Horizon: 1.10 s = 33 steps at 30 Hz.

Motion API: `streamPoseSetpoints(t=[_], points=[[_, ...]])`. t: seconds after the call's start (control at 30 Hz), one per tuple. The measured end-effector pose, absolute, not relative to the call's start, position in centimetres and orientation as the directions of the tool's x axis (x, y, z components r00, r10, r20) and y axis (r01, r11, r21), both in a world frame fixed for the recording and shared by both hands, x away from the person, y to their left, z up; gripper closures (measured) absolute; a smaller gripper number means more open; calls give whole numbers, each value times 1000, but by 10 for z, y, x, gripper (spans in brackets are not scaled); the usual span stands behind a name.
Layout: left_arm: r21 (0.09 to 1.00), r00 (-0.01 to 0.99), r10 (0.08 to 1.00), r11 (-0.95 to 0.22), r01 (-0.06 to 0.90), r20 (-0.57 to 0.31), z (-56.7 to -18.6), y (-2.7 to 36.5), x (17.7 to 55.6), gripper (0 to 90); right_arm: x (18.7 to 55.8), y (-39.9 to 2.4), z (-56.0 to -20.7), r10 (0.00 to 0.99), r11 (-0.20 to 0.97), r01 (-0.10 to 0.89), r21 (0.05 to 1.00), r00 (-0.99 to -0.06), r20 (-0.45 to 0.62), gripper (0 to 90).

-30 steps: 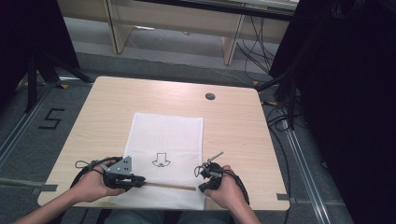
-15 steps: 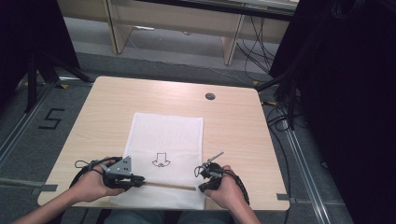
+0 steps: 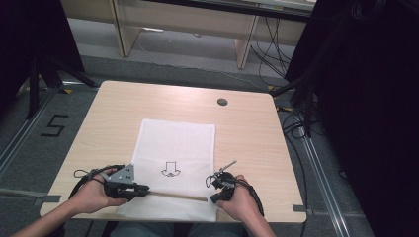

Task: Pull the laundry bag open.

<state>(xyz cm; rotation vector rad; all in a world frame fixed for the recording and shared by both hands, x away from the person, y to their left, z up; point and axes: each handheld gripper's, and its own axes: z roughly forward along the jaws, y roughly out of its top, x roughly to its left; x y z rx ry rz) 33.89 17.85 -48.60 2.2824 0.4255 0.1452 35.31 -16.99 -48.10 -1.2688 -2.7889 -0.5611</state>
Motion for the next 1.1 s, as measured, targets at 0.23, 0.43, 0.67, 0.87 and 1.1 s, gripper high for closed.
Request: streamPoseSetpoints(t=[0.23, 0.43, 0.67, 0.87, 1.1], points=[[736, 932, 359, -621, 268, -36, -486, 187, 338, 821, 353, -170, -481, 727, 602, 736, 311, -666, 169, 900], [709, 928, 372, -654, 263, -1, -487, 195, 340, 822, 353, -170, -481, 726, 605, 732, 312, -669, 160, 900], [722, 895, 443, -607, 333, -40, -487, 220, 340, 822, 354, -172, -480, 733, 603, 738, 303, -662, 155, 900], [629, 852, 522, -673, 389, 31, -490, 238, 345, 822, 353, -172, -479, 744, 599, 744, 295, -654, 139, 900], [622, 833, 552, -643, 446, -26, -493, 241, 344, 822, 355, -168, -478, 744, 611, 743, 274, -657, 122, 900]])
